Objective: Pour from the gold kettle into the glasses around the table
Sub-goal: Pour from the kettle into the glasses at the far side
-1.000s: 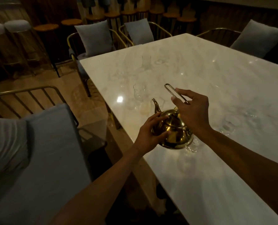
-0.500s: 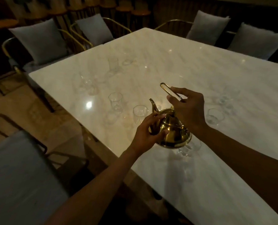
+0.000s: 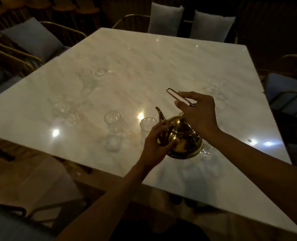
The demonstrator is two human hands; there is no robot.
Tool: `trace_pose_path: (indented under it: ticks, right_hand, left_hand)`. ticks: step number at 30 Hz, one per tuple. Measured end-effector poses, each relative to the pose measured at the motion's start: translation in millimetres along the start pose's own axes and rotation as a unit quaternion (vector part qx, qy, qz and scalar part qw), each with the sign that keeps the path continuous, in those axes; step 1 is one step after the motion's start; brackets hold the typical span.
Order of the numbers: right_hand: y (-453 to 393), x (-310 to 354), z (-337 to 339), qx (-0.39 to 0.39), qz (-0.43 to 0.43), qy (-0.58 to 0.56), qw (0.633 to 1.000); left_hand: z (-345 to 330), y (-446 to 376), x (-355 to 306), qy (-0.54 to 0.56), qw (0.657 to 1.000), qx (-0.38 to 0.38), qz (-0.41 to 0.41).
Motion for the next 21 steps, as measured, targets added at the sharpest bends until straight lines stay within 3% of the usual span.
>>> trace_pose_path:
  ticks: [5,21]
  right_hand:
    - [4.3,9.7,-12.8,-0.003,-0.010,0.007,1.000]
    - [4.2,11.7,-30.2,0.054,-0.057,0.039,0.996]
  left_hand:
    - [8.1,12.4,4.4,0.018,1.000,-0.003,-0.025]
    - [5.1,35.8,9.6,0.048,0.998,-0.031,0.014]
Point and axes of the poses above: each hand's wrist, its own y-axis away from the middle knuckle, its own z-axis out of the back of the hand, x = y × z, the point moved 4 cm from there along -y, towards the middle knuckle, and after that the axes turned 13 degrees about x, right-handed, at the moved point
